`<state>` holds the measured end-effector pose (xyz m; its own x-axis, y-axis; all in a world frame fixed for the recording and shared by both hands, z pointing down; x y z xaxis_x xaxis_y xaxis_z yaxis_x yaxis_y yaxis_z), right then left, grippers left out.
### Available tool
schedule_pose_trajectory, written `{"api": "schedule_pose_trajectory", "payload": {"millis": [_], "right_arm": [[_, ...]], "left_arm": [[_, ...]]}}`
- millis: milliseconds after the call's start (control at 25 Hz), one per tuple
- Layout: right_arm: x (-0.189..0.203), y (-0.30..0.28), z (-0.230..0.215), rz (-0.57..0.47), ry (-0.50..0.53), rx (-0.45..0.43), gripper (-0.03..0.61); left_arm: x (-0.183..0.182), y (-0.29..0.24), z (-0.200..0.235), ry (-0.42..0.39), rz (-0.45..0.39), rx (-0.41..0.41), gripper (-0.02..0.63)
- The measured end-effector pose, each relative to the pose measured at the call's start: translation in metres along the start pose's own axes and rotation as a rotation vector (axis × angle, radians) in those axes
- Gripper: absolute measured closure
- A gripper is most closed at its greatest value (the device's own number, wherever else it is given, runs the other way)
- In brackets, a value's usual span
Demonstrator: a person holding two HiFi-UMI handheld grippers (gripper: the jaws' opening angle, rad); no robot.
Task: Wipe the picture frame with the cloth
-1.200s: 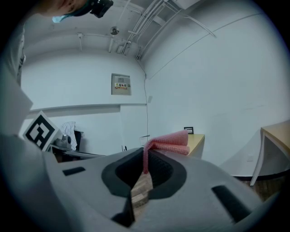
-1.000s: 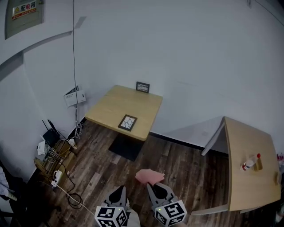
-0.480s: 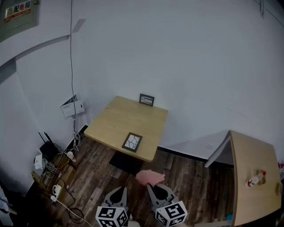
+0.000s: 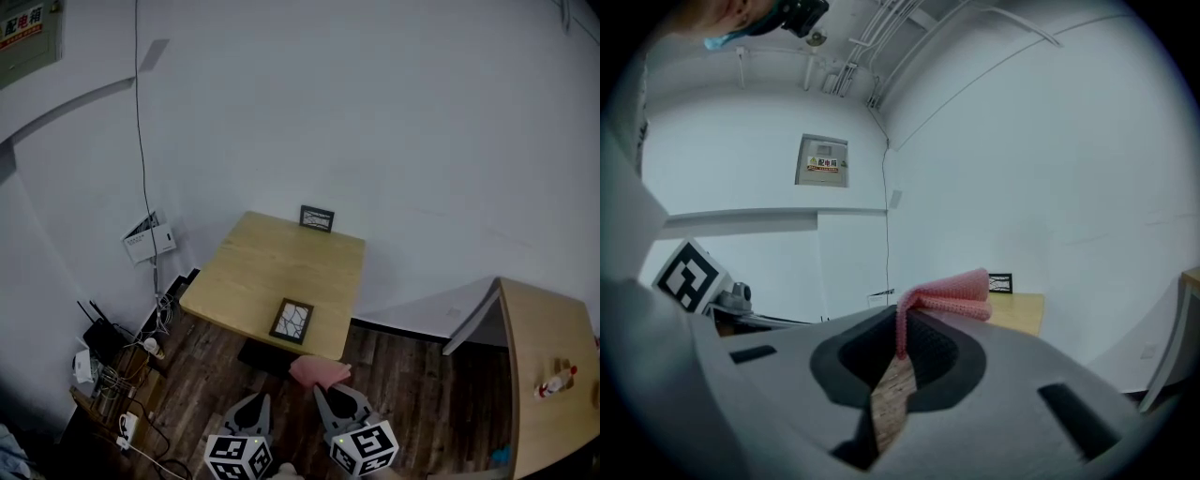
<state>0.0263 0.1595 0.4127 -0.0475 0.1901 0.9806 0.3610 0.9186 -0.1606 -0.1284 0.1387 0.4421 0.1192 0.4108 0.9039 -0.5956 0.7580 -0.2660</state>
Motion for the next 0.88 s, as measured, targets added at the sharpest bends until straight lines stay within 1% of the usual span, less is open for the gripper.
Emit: {"api": "schedule_pose_trajectory", "payload": {"millis": [120, 280, 440, 560, 680, 880], "right_arm": [[0.0, -0.016, 0.001, 0.011, 0.003, 0.012, 0.568], [0.0, -0.031, -0.002, 0.018, 0.002, 0.038, 0.568], [0.002, -0.039, -0.011, 0.034, 0.001, 0.064, 0.568], [0.001, -0.048, -0.019, 0.037, -0.004, 0.075, 0.568], [0.002, -0.06, -0.028, 0.042, -0.002, 0.074, 0.568], [0.002, -0.089, -0.048, 0.059, 0.002, 0.049, 0.568]], "left_arm": [[-0.003, -0.009, 0.016, 0.001, 0.011, 0.004, 0.609], [-0.009, -0.018, 0.033, 0.013, 0.035, -0.012, 0.609], [-0.009, -0.027, 0.044, 0.024, 0.043, -0.009, 0.609], [-0.012, -0.036, 0.05, 0.039, 0.048, -0.023, 0.609], [-0.001, -0.05, 0.061, 0.036, 0.053, -0.02, 0.609], [-0.006, -0.079, 0.073, 0.033, 0.064, -0.046, 0.609]]}}
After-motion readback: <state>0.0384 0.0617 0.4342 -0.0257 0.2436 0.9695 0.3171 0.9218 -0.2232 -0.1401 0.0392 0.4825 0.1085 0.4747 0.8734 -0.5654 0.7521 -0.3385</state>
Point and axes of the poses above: the fingertips, and each gripper's own axes: y backward along the fingers, z to its left, x out of its underside, the point moved 6 cm from there along y, backward along the fingers, and after that the axes turned 1 degree about x, right-handed, at the moved point
